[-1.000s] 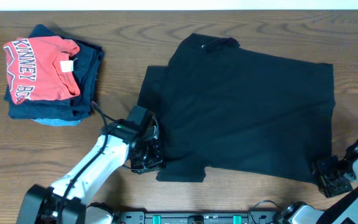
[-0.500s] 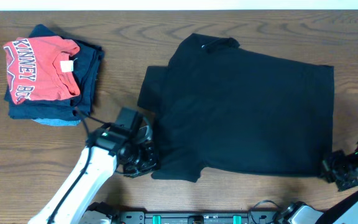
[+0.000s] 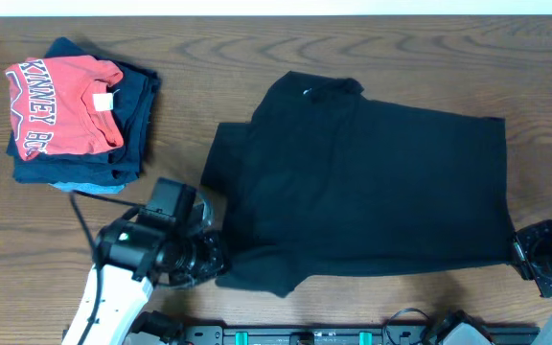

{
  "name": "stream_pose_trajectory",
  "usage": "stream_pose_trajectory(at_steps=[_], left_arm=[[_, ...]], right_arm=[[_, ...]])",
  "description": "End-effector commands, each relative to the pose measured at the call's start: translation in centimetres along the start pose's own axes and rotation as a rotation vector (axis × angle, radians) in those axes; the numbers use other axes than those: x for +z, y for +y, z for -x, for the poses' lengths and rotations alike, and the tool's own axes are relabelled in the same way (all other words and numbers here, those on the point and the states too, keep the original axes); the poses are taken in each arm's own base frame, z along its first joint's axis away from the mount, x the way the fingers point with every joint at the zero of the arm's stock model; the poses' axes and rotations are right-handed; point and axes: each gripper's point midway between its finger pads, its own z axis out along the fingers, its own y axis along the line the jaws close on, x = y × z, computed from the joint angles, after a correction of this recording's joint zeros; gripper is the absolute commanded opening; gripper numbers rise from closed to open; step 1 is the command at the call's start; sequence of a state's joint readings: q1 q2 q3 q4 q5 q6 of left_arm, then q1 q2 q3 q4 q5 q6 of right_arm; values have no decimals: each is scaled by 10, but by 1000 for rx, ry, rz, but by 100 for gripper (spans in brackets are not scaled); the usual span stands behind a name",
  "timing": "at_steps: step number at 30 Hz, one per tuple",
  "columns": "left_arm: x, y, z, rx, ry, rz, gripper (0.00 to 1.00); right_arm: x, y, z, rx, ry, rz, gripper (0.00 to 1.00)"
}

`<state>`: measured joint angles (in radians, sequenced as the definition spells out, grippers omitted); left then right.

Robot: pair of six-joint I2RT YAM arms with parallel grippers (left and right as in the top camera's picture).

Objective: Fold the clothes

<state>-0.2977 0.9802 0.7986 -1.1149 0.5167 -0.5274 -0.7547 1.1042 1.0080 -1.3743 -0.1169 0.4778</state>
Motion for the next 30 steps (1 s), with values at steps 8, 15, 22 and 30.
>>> stream_pose_trajectory(at_steps=[8,15,22,30], left_arm=[[3,-36,76,104,-223,-79,6],[23,-64,136,208,-339,-149,5],[36,-85,178,273,-438,-209,6],[53,-82,208,308,-504,-179,40]], right_arm=[[3,12,26,33,-83,30,1],[37,28,61,122,-60,34,1],[75,51,84,136,-8,91,1],[105,79,103,72,20,211,41]])
